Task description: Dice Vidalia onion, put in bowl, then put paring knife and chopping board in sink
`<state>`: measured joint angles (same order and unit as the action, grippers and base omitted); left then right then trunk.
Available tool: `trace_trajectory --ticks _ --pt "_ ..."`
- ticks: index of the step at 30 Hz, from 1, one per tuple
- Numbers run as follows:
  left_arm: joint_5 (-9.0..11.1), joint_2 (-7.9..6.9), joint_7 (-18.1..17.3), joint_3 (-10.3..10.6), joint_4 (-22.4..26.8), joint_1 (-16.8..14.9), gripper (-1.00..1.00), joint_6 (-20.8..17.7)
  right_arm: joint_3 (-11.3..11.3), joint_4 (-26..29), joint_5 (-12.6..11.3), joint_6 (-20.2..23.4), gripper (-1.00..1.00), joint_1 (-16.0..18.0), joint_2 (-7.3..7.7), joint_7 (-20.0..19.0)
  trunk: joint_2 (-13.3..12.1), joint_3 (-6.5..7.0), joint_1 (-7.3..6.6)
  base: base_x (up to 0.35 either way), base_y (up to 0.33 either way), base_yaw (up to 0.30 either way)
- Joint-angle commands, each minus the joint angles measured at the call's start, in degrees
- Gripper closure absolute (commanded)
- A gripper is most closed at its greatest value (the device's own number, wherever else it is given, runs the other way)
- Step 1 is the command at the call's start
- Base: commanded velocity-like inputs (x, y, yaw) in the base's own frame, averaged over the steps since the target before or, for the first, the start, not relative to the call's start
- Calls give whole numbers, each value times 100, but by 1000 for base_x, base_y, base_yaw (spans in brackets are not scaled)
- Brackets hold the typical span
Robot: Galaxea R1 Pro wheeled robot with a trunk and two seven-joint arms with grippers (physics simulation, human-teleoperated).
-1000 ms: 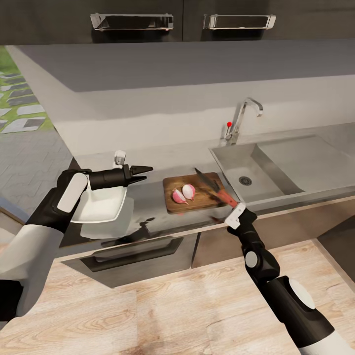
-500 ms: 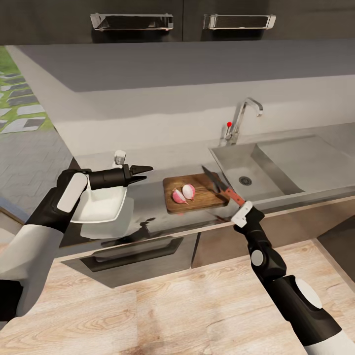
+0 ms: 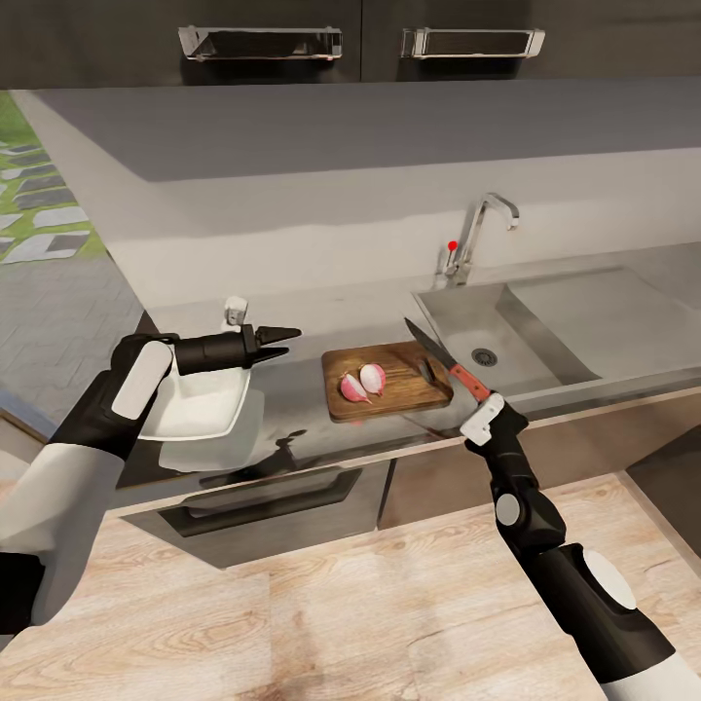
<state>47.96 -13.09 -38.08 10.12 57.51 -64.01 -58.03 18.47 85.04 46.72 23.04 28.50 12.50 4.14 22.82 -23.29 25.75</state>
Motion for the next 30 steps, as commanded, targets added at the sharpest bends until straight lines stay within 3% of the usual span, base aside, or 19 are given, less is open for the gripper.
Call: trace_trajectory --ticks 1,7,10,22,30 --pt "-6 -11 -23 5 -2 -6 -100 -17 26 4 50 53 100 6 7 66 10 -9 3 0 0 0" --pt "-6 -109 -23 -7 -3 -6 -100 -22 97 4 149 58 100 6 7 480 10 -9 3 0 0 0" --pt "-6 -243 -24 -27 -1 -6 -100 -24 386 4 227 60 100 6 7 832 10 -9 3 0 0 0" --pt "-6 -281 -24 -203 6 -6 -100 -32 479 4 244 184 100 6 2 900 10 -9 3 0 0 0" --pt "-6 -282 -24 -212 66 -6 -100 -29 556 4 242 991 100 6 -31 1274 10 -9 3 0 0 0"
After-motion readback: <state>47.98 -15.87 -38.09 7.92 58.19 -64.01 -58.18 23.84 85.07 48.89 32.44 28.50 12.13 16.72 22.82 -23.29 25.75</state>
